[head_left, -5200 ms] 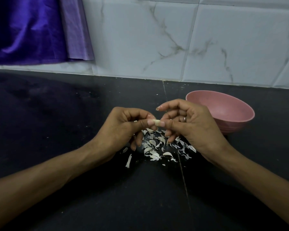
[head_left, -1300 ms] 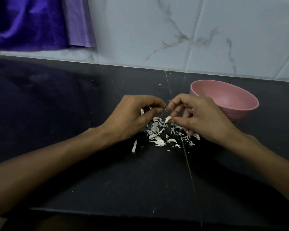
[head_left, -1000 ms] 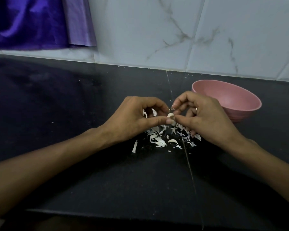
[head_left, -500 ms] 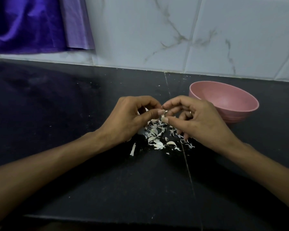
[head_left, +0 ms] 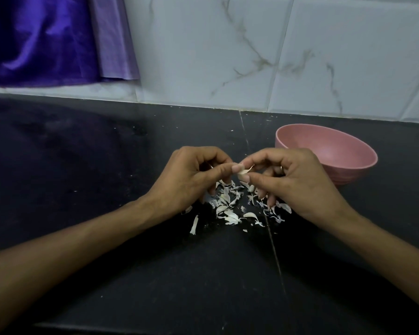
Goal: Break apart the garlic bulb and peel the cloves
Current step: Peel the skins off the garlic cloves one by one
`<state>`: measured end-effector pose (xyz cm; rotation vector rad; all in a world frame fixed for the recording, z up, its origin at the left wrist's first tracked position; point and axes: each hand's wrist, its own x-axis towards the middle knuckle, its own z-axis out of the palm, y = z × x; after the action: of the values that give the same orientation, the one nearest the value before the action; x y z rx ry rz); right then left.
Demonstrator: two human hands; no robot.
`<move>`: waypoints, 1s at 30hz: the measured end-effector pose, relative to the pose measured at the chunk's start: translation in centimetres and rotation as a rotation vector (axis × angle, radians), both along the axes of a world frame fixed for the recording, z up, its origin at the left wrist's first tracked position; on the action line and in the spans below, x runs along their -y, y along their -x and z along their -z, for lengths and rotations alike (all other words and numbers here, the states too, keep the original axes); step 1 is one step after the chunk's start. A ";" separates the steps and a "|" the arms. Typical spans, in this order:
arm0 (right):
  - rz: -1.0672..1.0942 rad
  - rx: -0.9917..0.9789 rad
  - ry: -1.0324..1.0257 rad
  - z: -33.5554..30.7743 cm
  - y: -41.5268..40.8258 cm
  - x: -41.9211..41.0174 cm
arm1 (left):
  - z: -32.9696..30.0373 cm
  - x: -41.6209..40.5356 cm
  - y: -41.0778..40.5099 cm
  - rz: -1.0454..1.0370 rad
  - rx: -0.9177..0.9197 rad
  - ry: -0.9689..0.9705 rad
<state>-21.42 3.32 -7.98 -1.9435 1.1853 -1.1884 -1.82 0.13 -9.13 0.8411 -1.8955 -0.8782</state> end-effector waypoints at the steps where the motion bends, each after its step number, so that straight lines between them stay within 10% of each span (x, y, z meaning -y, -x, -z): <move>1: -0.001 0.015 -0.011 0.0 0.0 0.1 | -0.1 0.0 0.0 0.006 -0.043 -0.045; 30: -0.101 0.410 -0.489 -0.7 -0.9 -0.6 | -0.3 -0.4 0.5 0.018 -0.258 -0.103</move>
<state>-20.56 3.93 -7.28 -1.3063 1.0244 -1.0564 -2.31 0.54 -8.84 0.7336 -1.6475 -1.0498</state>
